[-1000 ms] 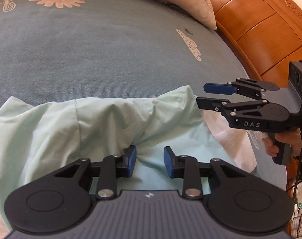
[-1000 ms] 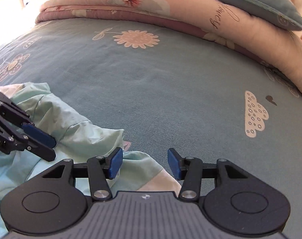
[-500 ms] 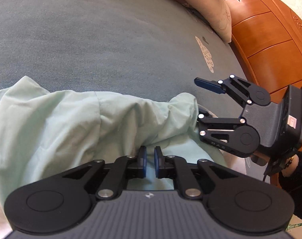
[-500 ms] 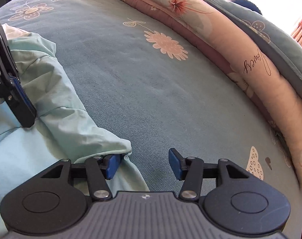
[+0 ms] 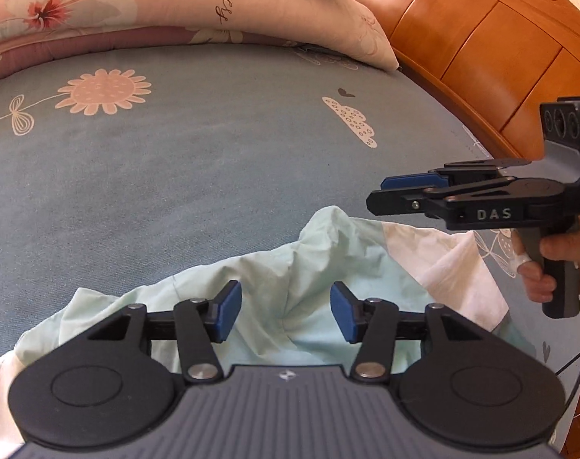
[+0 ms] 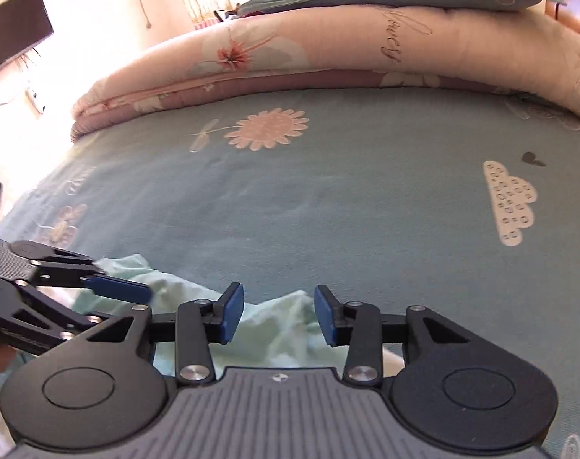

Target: Fold clothes

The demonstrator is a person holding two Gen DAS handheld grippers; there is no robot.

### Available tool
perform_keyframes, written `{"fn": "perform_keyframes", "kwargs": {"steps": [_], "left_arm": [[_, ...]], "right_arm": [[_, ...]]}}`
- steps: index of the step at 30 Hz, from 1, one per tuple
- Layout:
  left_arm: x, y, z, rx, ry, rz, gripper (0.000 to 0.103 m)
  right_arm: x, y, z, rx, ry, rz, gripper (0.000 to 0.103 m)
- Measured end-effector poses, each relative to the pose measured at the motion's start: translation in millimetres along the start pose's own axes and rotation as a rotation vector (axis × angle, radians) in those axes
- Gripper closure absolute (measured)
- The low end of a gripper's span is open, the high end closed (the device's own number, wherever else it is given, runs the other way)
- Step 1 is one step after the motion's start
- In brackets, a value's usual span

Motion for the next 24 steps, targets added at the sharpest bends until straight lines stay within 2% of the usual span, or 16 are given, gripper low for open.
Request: {"fn": "perform_keyframes", "kwargs": {"steps": [1, 2, 5, 6, 8, 11, 15, 17, 20, 22, 24], "left_arm": [[-2.0, -4.3, -6.0, 0.008, 0.007, -0.01, 0.051], [-4.7, -8.4, -12.7, 0.022, 0.014, -0.021, 0.051], [-19.5, -16.9, -31.6, 0.027, 0.043, -0.066, 0.05], [-25.0, -16.1, -34.5, 0.022, 0.041, -0.073, 0.05], [-32.6, -7.0, -35.6, 0.035, 0.021, -0.07, 0.05], [-38.4, 11.8, -34.5, 0.055, 0.039, -0.048, 0.05], [-41.8, 36.4, -27.5, 0.053, 0.076, -0.012, 0.049], [-47.1, 44.1, -19.8, 0.038, 0.081, -0.007, 0.044], [-65.7, 41.3, -5.9, 0.001, 0.082, -0.042, 0.042], [-82.0, 28.4, -2.5, 0.026, 0.063, -0.082, 0.041], [-97.3, 13.8, -1.9, 0.058, 0.044, -0.104, 0.04]], "right_arm": [[-1.2, -8.5, -9.9, 0.045, 0.012, -0.014, 0.058], [-3.9, -17.4, -13.5, 0.04, 0.032, -0.031, 0.058], [-27.7, -60.6, 6.9, -0.075, 0.018, -0.154, 0.062], [-31.8, -63.5, 13.3, -0.079, -0.001, -0.154, 0.072], [-31.7, -52.9, 18.6, -0.085, -0.043, -0.137, 0.074], [-33.9, -32.2, 14.8, -0.102, -0.063, -0.136, 0.067], [-40.1, -2.3, -4.6, -0.053, -0.095, -0.132, 0.065], [-46.6, 10.4, -23.1, -0.007, -0.105, -0.136, 0.064], [-66.2, 11.6, -48.2, 0.042, -0.106, -0.184, 0.058], [-92.4, 1.1, -56.7, 0.008, -0.082, -0.234, 0.056], [-108.8, -9.0, -57.5, -0.03, -0.047, -0.245, 0.054]]}}
Point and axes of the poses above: each gripper's, at about its wrist camera, not at the fingertips, and y roughly against the way its jaws point, z to its right, x to its top, the point moved 9 cm from there along -y, roughly the way its jaws point, and after that the axes turned 7 degrees about -z, right-handed, at the moved point
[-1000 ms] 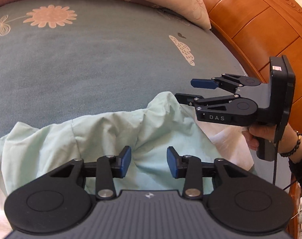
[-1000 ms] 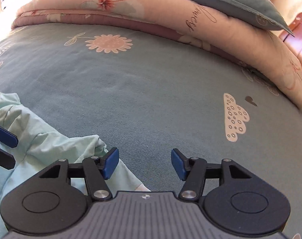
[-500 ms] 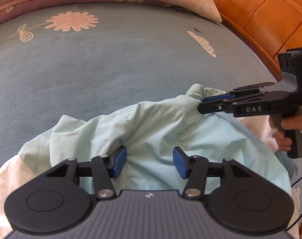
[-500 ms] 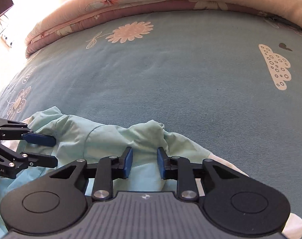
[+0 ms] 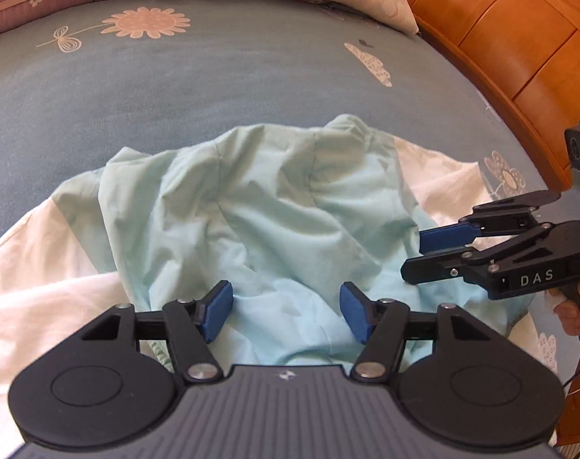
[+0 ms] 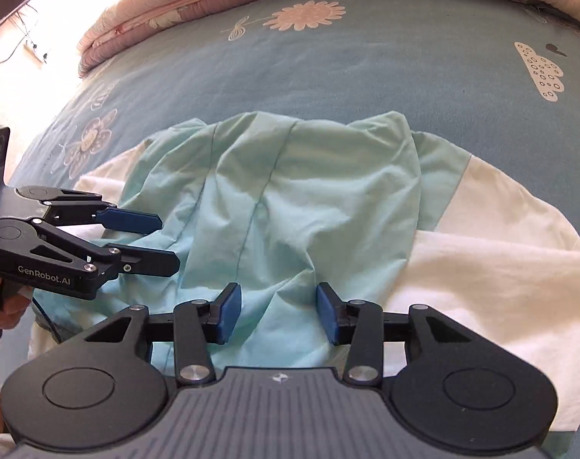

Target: Fold clothes

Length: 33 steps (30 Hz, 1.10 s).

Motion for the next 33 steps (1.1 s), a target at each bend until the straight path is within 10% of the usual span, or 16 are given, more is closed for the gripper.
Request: {"fn": "perform_keyframes", "kwargs": {"steps": [16, 24, 33], "left_arm": [[-29.8, 68.3, 45.7, 0.039, -0.145, 0.143, 0.032], [-82.3, 11.2, 52.8, 0.086, -0.188, 0.098, 0.031], [-75.9, 57.4, 76.0, 0.09, -0.238, 0.179, 0.031]], "right_arm": [[-11.6, 53.7, -43.4, -0.027, 0.021, 0.157, 0.051], [-67.2, -4.3, -52.8, -0.113, 0.098, 0.099, 0.048], [-70.7, 42.4, -62.8, -0.109, 0.099, 0.144, 0.043]]}}
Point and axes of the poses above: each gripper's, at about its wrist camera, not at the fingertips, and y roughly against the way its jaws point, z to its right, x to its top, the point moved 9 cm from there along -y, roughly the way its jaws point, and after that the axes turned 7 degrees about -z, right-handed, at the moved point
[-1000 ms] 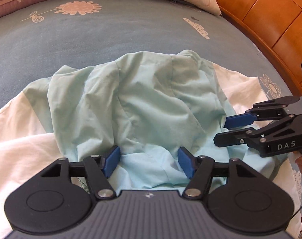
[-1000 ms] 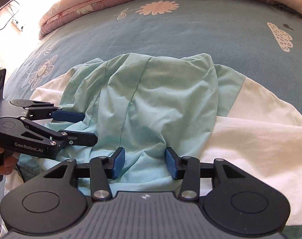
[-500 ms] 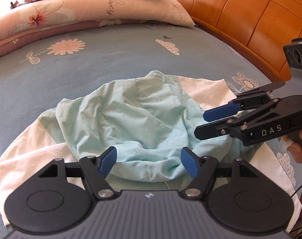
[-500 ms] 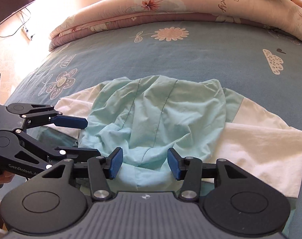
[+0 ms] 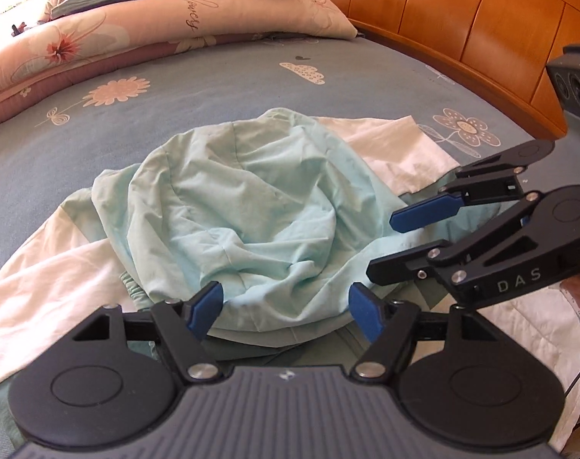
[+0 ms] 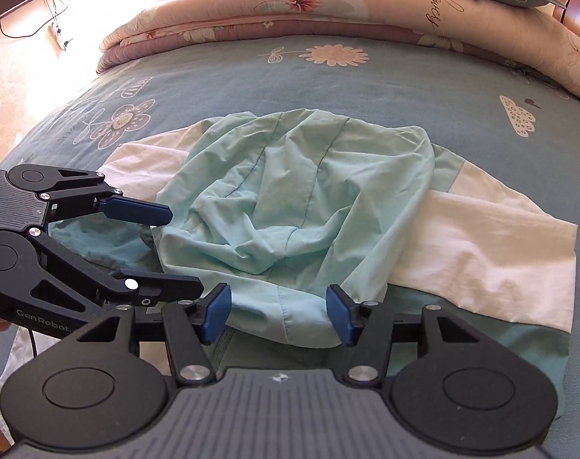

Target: Fold clothes

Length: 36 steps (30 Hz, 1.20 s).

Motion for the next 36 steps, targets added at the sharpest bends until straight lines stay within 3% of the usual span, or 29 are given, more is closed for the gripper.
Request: {"fn": "perform_keyframes", "kwargs": {"steps": [3, 6, 12, 18, 20, 21, 24, 28, 30, 34, 36], "left_arm": [[-8.5, -14.8, 8.6, -0.029, -0.007, -0.042, 0.031], [-22.9, -34.9, 9.5, -0.004, 0.01, -0.111, 0.032], [-9.5, -11.6, 13.7, 0.033, -0.01, -0.013, 0.032], [-2.3, -8.5, 26.5, 0.065, -0.094, 0.05, 0.032], [-3.2, -12.2, 29.1, 0.058, -0.098, 0.049, 0.031], [-4.6, -15.4, 29.7, 0.056, -0.098, 0.04, 0.031], [-8.9, -19.6, 29.1, 0.049, -0.082, 0.026, 0.031], [-14.4, -22.2, 29.1, 0.037, -0.079, 0.01, 0.027], [-17.0, -26.3, 28.0, 0.037, -0.078, -0.012, 0.027], [-14.3, -18.8, 24.9, 0.027, -0.064, -0.016, 0.027], [-9.1, -8.4, 25.5, 0.034, -0.08, 0.018, 0.027]], "right_arm": [[-11.7, -15.8, 5.7, 0.003, -0.014, -0.036, 0.042], [-17.4, -27.2, 7.5, 0.003, -0.033, -0.06, 0.044], [12.9, -1.6, 5.5, 0.109, -0.147, -0.002, 0.045], [31.8, -43.0, 22.1, 0.274, -0.442, -0.088, 0.045], [30.0, -59.6, 24.6, 0.293, -0.479, -0.114, 0.06], [29.7, -64.4, 26.0, 0.283, -0.481, -0.12, 0.086], [41.2, -56.2, 24.0, 0.311, -0.443, -0.06, 0.095], [63.5, -23.6, 14.3, 0.395, -0.384, 0.07, 0.097], [63.7, -15.0, 7.3, 0.403, -0.331, 0.082, 0.097], [35.2, -15.1, 6.0, 0.198, -0.169, -0.018, 0.087], [25.1, -1.1, 7.3, 0.163, -0.119, 0.003, 0.086]]}}
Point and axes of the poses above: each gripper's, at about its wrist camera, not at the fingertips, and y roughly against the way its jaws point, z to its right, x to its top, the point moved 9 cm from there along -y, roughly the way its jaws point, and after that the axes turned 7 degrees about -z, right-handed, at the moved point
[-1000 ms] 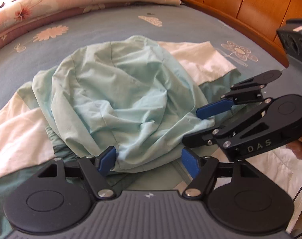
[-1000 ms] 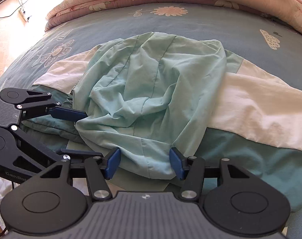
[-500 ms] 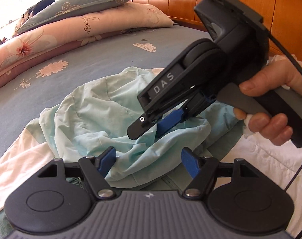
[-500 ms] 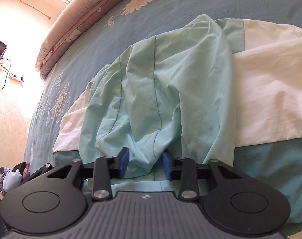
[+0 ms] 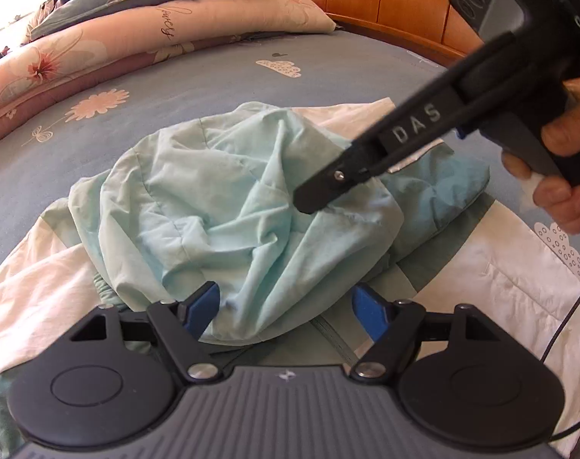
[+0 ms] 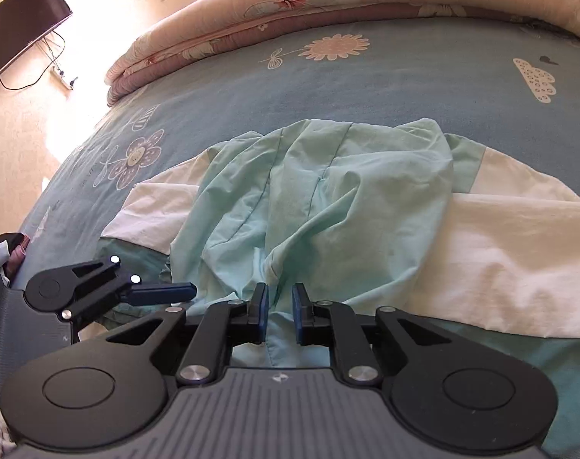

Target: Fold clothes

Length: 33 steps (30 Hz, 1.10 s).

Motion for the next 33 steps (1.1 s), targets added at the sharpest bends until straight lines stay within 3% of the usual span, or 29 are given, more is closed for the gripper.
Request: {"fn": "perform_keyframes", "kwargs": {"steps": [3, 7, 10, 14, 17, 21, 28, 33], "left_arm": [[5.8, 6.6, 4.7, -0.022, -0.028, 0.031, 0.026], [-3.1, -17.9, 5.0, -0.032, 0.009, -0.034, 0.027], [-7.7, -24.6, 2.5, -0.036, 0.042, -0.068, 0.027], [-4.2, -16.1, 1.5, -0.039, 0.059, -0.092, 0.027], [-1.7, -4.3, 2.9, -0.046, 0.064, -0.125, 0.027], [-3.2, 9.9, 3.7, -0.011, 0.079, -0.202, 0.027], [-36.7, 9.1, -0.8, 0.075, 0.165, -0.429, 0.026], [-69.6, -0.7, -9.8, 0.131, 0.272, -0.466, 0.025]], "right_arm": [[-21.6, -8.2, 6.9, -0.021, 0.012, -0.041, 0.072], [-47.0, -21.0, 17.8, -0.037, 0.008, -0.085, 0.072], [-44.7, -19.9, 17.1, -0.038, -0.009, -0.08, 0.072], [-42.0, -13.5, 15.3, -0.052, -0.016, -0.097, 0.072], [-41.1, -7.3, 14.3, -0.059, -0.031, -0.125, 0.064], [-37.2, 2.1, 8.5, -0.074, -0.052, -0.151, 0.053], [-36.7, 7.1, 2.5, -0.1, -0.084, -0.197, 0.038], [-62.5, 2.3, 4.9, -0.153, -0.064, -0.236, 0.033]]}}
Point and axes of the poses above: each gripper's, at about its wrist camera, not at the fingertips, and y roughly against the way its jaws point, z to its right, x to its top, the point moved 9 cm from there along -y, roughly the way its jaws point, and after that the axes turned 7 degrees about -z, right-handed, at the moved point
